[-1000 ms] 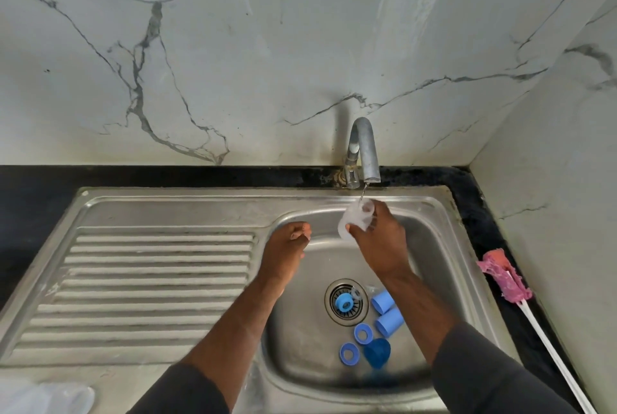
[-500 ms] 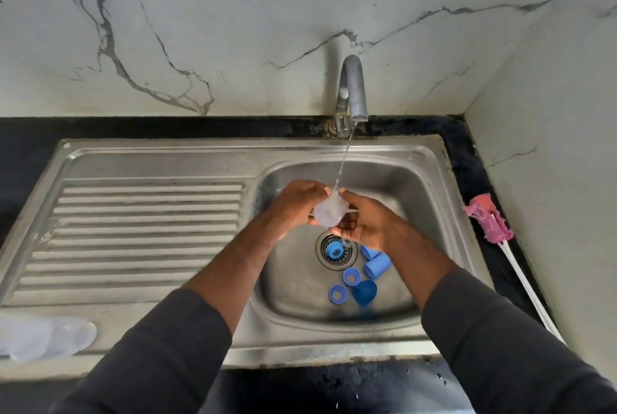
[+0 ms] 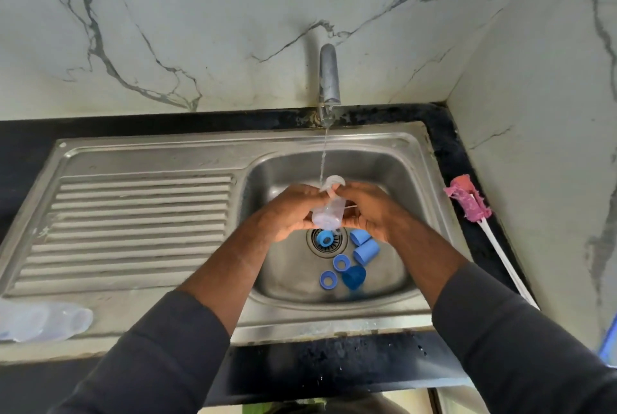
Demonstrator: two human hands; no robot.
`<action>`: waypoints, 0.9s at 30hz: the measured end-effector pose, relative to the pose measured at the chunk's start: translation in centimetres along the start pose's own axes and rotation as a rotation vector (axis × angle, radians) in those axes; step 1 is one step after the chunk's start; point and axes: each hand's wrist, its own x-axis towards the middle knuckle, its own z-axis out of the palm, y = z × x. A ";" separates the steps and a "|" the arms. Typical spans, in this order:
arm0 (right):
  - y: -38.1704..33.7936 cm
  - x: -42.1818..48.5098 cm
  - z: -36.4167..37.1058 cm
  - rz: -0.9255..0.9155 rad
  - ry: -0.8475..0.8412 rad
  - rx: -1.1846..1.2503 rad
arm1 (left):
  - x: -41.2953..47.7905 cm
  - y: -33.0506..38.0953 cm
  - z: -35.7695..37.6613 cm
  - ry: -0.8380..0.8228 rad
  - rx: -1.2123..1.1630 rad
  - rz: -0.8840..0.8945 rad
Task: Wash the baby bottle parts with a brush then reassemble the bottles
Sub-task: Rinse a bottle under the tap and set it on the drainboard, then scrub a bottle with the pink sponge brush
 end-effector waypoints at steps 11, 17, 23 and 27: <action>4.2 -5.0 -7.3 -0.336 0.513 -0.765 | 0.2 -1.7 9.4 0.000 -0.094 0.155; 5.6 -9.1 -15.4 -0.285 0.941 -1.097 | 1.0 -1.1 15.0 -0.108 -0.031 0.080; 6.7 -10.6 -18.8 -0.020 0.927 -1.265 | 0.8 -1.4 15.4 -0.106 -0.113 0.053; 6.9 -10.5 -19.3 -0.058 0.921 -1.311 | 0.5 -1.3 13.8 -0.100 -0.200 0.079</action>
